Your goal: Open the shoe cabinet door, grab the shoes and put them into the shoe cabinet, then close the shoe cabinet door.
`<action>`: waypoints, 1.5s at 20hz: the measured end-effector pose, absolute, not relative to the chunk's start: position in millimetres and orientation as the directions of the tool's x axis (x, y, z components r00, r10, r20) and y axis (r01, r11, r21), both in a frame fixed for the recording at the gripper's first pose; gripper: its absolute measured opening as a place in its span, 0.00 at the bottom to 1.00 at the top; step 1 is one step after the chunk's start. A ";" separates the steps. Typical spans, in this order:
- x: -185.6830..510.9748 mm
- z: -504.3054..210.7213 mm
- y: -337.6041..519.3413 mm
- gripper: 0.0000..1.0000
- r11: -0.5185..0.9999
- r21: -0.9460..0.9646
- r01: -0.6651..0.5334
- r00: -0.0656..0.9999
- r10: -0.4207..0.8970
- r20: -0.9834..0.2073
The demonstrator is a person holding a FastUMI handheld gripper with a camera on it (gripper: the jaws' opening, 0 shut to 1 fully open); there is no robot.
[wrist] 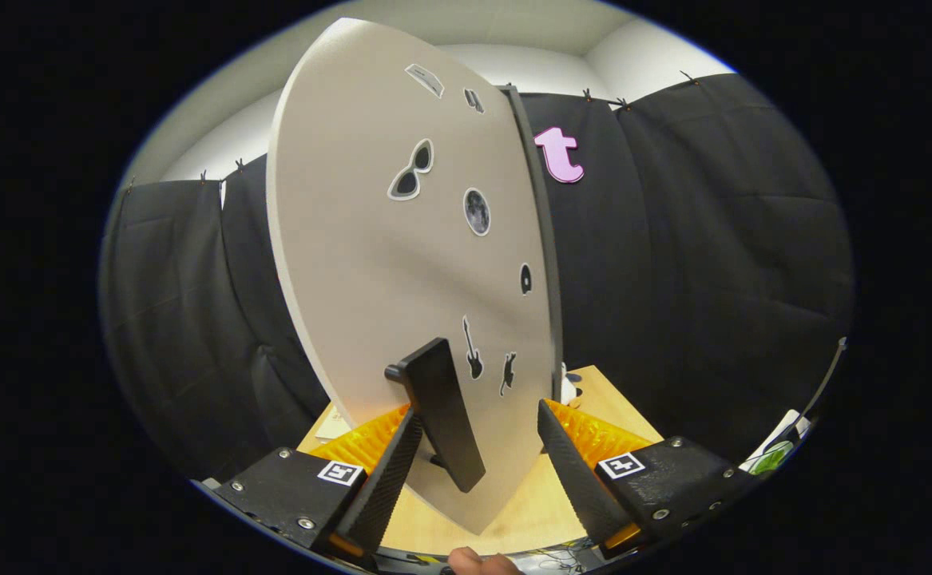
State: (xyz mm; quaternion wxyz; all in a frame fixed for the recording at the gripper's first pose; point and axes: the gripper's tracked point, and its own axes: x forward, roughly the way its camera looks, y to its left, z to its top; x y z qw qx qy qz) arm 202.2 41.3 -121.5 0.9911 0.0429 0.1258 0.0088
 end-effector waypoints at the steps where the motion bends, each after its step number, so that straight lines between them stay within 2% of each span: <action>1: 209.9 -121.9 53.4 0.92 0.995 0.092 -0.023 0.966 0.046 -0.256; 10: 274.4 -140.6 137.7 0.92 0.991 0.059 -0.119 0.947 0.131 -0.294; 30: 336.8 -138.3 170.2 0.93 0.963 0.037 -0.266 0.925 0.266 -0.271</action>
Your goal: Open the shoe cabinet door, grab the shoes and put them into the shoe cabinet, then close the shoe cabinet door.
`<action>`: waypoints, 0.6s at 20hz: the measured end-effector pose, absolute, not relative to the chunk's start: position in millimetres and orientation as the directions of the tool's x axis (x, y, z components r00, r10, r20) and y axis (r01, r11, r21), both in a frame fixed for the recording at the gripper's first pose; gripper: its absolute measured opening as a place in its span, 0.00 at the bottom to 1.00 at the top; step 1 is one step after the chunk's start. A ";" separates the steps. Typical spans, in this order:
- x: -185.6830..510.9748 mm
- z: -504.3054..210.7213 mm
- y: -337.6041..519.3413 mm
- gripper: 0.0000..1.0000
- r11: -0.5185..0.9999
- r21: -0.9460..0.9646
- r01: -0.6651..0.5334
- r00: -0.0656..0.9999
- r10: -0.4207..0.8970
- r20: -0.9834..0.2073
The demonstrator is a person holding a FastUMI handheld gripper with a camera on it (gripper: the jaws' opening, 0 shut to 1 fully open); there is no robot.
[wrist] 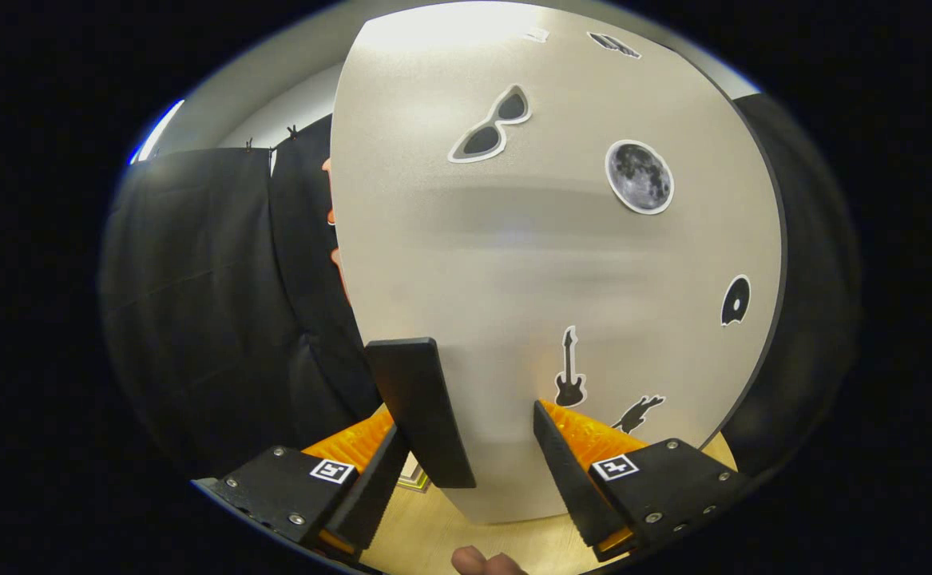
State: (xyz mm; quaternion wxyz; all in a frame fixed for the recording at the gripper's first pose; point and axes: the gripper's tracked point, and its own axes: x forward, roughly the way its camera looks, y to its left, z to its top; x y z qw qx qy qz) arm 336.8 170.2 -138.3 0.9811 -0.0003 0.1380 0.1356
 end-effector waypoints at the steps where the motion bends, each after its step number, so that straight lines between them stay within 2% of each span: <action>1: 339.0 -138.3 170.2 0.93 0.963 0.030 -0.269 0.925 0.267 -0.269; 12: 347.4 -141.2 172.9 0.95 0.949 0.047 -0.312 0.914 0.313 -0.256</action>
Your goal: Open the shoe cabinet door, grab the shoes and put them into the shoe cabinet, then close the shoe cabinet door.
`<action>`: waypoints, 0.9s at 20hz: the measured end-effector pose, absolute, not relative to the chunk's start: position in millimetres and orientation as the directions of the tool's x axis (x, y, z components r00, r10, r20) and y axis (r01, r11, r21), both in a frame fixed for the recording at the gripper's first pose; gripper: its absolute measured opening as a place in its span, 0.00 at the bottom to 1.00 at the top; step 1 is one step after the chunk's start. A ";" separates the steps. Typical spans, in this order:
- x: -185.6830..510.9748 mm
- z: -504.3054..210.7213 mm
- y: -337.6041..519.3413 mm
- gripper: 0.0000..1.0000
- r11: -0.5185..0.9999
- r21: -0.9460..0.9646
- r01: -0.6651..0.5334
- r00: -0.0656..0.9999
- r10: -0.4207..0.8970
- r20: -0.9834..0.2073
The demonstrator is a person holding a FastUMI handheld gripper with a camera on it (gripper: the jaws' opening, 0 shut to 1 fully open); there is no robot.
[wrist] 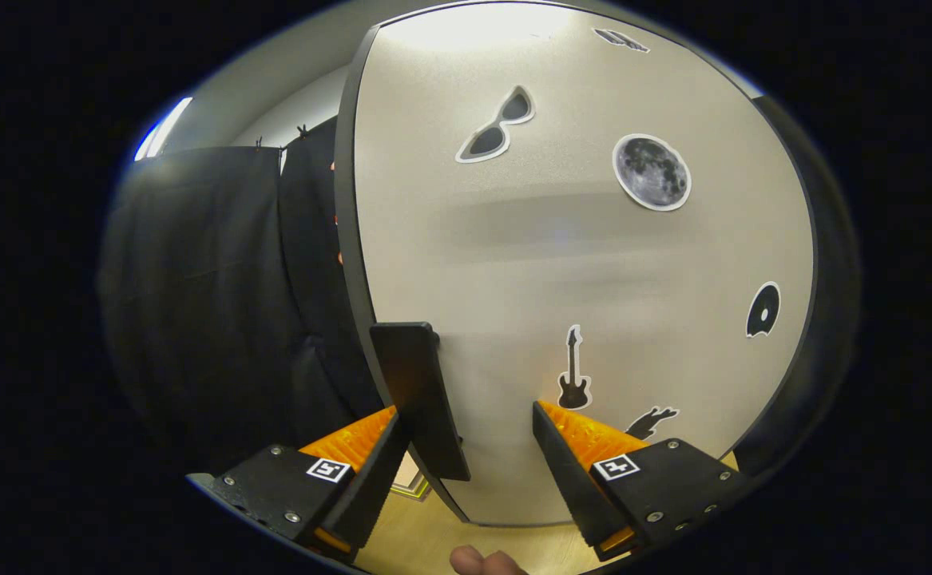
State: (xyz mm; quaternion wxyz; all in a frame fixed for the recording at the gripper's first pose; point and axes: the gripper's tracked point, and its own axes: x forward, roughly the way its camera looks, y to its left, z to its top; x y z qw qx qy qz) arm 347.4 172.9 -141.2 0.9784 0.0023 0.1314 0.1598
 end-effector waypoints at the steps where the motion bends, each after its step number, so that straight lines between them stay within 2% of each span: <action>1: 348.4 -139.8 172.7 0.95 0.948 0.043 -0.315 0.916 0.316 -0.248; 11: 348.4 -140.8 174.3 0.95 0.951 0.073 -0.302 0.920 0.311 -0.239; 13: 339.9 -141.6 174.1 0.94 0.949 0.117 -0.292 0.912 0.313 -0.264; 16: 316.3 -132.2 168.4 0.93 0.943 0.192 -0.272 0.921 0.313 -0.232; 18: 294.9 -133.3 155.6 0.94 0.954 0.181 -0.238 0.932 0.277 -0.235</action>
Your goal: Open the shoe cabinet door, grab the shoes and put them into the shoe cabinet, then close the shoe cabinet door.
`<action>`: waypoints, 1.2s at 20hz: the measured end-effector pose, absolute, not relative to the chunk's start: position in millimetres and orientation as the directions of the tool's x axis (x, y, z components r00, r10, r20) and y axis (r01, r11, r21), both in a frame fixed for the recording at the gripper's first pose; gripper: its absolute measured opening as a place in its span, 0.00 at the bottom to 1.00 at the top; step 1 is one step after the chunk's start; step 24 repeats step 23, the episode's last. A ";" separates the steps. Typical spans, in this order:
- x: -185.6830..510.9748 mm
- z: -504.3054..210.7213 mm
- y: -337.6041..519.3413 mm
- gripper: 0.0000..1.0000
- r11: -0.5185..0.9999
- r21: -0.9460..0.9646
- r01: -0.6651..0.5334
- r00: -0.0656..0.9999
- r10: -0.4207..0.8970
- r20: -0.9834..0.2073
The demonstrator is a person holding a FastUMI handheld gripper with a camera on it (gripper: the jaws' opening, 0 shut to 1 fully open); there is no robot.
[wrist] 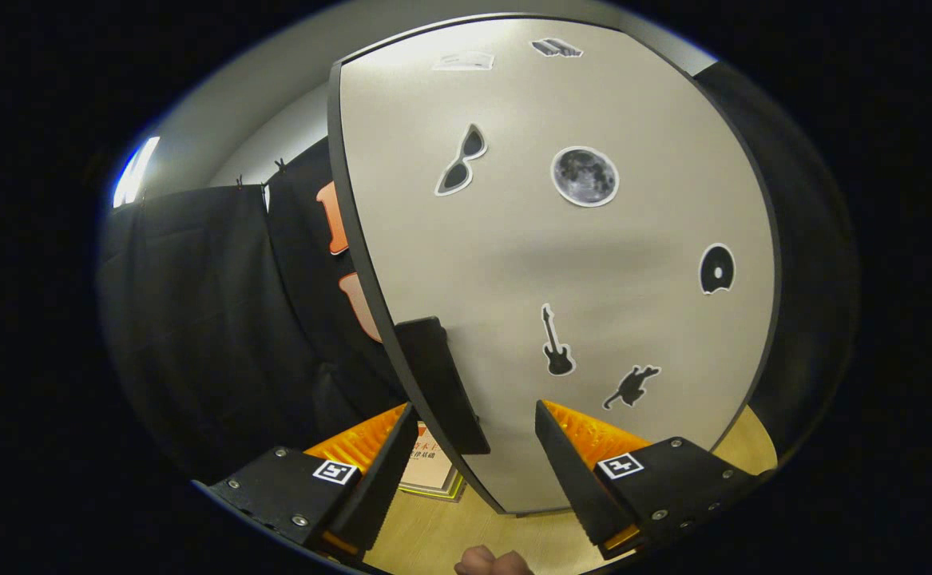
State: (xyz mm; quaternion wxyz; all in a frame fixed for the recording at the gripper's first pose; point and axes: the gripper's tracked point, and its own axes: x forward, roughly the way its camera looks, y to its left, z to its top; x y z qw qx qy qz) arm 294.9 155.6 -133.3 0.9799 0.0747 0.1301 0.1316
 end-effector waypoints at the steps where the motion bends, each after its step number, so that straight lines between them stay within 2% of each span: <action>1: 283.3 -135.0 149.1 0.93 0.961 0.163 -0.224 0.935 0.259 -0.241; 4: 246.3 -131.5 130.7 0.94 0.974 0.128 -0.187 0.942 0.215 -0.259; 8: 201.9 -101.2 104.4 0.94 0.984 0.100 -0.145 0.968 0.162 -0.190; 15: 118.3 -60.0 62.6 0.94 0.977 0.098 -0.187 0.973 0.198 -0.120; 24: 47.0 -34.4 -15.1 0.94 0.988 0.073 -0.138 0.989 0.141 -0.046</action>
